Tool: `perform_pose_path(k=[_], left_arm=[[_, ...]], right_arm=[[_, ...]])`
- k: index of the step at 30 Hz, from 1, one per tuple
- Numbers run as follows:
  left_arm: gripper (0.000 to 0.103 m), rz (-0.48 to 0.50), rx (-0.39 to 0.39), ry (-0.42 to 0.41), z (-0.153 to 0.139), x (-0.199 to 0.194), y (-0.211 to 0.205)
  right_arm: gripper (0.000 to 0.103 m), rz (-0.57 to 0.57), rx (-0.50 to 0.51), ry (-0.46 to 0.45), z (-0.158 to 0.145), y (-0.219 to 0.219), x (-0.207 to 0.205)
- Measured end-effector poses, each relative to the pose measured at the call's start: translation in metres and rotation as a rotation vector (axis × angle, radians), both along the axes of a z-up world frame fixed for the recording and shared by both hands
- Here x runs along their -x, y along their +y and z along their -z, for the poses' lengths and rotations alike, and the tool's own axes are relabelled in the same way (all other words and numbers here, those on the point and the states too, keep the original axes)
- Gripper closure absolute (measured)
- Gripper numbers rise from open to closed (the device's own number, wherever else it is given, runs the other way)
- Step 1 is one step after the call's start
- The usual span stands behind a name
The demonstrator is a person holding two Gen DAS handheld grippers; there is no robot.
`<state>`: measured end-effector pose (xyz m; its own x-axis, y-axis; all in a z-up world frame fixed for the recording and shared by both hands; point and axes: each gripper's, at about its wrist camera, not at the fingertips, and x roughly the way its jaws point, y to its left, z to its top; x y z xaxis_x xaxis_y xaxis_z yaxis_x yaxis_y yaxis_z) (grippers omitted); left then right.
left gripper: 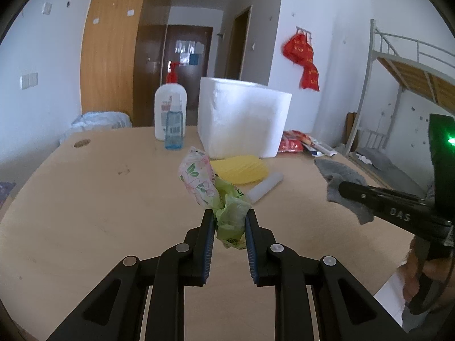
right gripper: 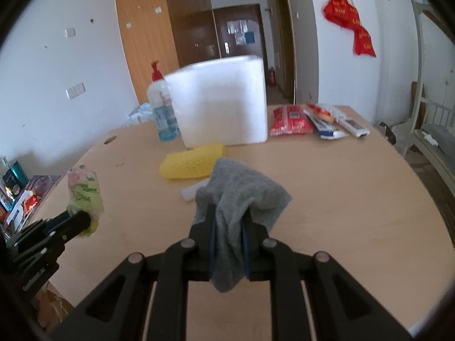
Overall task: Organize soft objects
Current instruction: 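Grasp and lift the grey sock with the right gripper while the left holds the wrapper, then carry the wrapper with the left gripper while the right carries the sock toward the foam box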
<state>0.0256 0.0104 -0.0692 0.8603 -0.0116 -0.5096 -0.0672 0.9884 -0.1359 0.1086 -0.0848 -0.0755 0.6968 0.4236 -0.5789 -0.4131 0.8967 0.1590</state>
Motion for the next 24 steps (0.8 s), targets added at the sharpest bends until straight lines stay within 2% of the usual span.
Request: perform_pose_path(k=[9, 24], left_arm=[[0.081, -0.012, -0.040, -0.080, -0.023, 0.028, -0.008], [0.081, 0.000, -0.073, -0.152, -0.041, 0.063, -0.017]], right_arm=[[0.085, 0.016, -0.049, -0.108, -0.027, -0.019, 0.038], [0.085, 0.014, -0.081, -0.183, -0.041, -0.031, 0.065]])
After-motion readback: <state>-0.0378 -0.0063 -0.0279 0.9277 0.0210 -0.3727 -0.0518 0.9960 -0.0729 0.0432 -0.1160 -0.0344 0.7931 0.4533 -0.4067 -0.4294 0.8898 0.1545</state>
